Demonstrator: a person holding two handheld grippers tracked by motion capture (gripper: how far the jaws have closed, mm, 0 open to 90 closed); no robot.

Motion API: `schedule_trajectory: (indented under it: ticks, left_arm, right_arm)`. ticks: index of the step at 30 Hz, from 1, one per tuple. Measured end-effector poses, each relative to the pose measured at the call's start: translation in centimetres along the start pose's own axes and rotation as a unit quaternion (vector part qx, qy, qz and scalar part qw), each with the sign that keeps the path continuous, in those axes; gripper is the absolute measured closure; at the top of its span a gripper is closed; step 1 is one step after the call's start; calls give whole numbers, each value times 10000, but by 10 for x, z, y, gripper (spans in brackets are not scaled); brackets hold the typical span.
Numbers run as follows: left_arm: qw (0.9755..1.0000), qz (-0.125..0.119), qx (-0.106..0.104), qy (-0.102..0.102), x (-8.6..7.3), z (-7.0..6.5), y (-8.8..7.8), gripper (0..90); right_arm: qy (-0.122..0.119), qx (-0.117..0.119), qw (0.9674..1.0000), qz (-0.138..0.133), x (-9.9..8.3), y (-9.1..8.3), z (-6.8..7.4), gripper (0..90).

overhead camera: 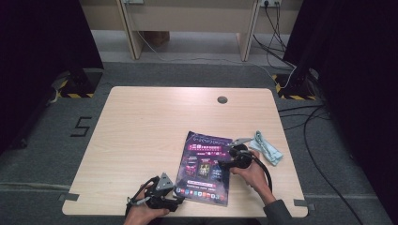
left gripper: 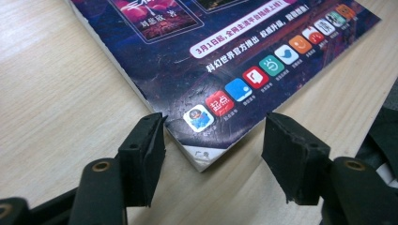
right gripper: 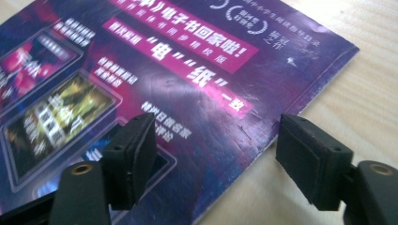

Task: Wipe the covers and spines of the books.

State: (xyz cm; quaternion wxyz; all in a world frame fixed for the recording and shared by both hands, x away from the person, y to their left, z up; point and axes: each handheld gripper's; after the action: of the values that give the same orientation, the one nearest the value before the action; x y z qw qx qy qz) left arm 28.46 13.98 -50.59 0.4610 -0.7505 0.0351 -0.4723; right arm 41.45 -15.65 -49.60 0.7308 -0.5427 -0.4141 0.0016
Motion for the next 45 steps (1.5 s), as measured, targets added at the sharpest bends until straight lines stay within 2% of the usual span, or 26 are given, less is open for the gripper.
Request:
schedule_trajectory:
  ticks: [3,9,12,15,17,21,26,31,35,37,39,41,43,45]
  left_arm:
    - [10000,-32,11,68,2,-4,3,430]
    - [9997,-13,-13,248,6,-9,8,430]
    - [9997,-57,-74,205,5,-8,6,427]
    - [9994,-252,-109,206,7,-8,2,417]
    - [9988,-406,-72,246,8,-6,-3,413]
    - [9984,-567,-22,17,10,3,-7,394]
    - [9978,-644,169,-45,19,13,3,389]
    - [9984,-514,213,-57,24,20,13,379]
    - [9993,-346,124,5,23,17,18,377]
    - [9994,-315,98,-64,21,15,18,392]
    - [9993,-351,99,19,20,13,17,423]
    - [9992,-357,92,167,19,11,17,456]
    - [9990,-395,122,138,18,10,17,480]
    - [9991,-363,131,199,18,7,16,492]
  right_arm:
    - [-6,-72,10000,-48,6,5,-1,308]
    - [-68,-307,9994,-150,16,12,-1,322]
    - [-14,-279,9995,-172,14,12,-1,323]
    - [27,-261,9995,-159,13,11,-2,315]
    - [-82,-473,9985,-259,14,6,0,324]
    - [-227,-494,9978,-380,20,-12,-2,328]
    - [-62,-670,9962,-544,20,-31,-19,339]
    - [140,-886,9944,-559,16,-42,-42,354]
    - [402,-1034,9919,-616,11,-55,-58,354]
    - [447,-1119,9909,-602,8,-61,-67,354]
    - [600,-1219,9888,-623,5,-66,-75,355]
    - [644,-1308,9875,-606,1,-69,-81,359]
    - [659,-1418,9862,-548,-3,-69,-89,374]
    - [780,-1457,9851,-482,-7,-67,-95,394]
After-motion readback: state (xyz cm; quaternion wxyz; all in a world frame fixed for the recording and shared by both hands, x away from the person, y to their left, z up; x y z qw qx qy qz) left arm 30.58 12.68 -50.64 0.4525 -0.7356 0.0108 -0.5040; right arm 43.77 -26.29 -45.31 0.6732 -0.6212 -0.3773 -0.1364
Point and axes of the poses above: each handheld gripper's, and its own axes: y roughly forward along the jaws, x roughly out of its top, z roughly to its left, and after that the axes turned 1 degree about -x, right-handed
